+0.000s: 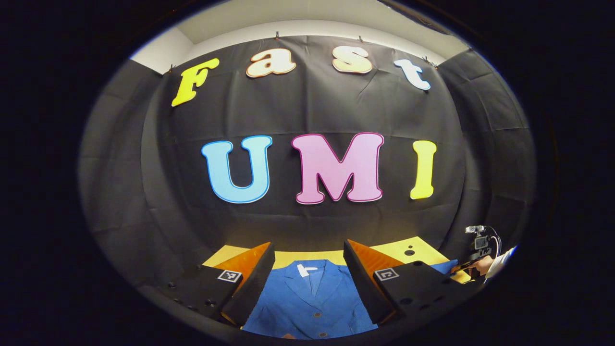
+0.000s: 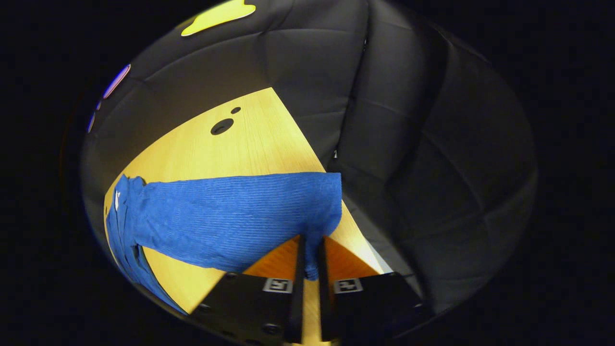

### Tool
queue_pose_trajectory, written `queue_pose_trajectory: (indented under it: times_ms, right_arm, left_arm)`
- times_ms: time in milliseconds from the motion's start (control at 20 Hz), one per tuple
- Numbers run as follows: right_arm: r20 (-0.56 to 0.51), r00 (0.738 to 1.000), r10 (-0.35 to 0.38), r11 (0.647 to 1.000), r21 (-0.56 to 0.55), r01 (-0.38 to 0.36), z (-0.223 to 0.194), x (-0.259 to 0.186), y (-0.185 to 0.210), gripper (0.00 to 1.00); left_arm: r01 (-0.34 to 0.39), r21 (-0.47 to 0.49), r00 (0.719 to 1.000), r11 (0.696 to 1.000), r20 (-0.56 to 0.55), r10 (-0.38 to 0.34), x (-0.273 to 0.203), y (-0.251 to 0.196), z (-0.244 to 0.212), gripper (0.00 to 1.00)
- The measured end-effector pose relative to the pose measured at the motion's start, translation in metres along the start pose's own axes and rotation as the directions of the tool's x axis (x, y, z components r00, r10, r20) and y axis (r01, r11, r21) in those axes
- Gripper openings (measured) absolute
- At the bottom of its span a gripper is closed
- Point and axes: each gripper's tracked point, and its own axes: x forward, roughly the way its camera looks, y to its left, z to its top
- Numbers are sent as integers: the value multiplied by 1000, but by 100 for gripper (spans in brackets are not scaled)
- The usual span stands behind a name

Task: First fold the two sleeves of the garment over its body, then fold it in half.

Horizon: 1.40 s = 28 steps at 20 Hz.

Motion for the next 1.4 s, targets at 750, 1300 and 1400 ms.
queue_pose_trajectory:
  times_ms: [750,1300,1400]
  right_arm:
    - [337,935,107,991,-110,-74,71,-142,105,5]
    - [558,771,309,928,-353,-117,86,-334,327,4]
    - [537,768,349,910,-390,-141,71,-341,372,4]
  left_arm:
    - [-15,-103,1000,995,6,16,-35,73,-19,82]
    - [-13,-143,999,990,36,19,-64,210,-52,82]
    - [-19,-130,999,991,41,24,-67,232,-56,83]
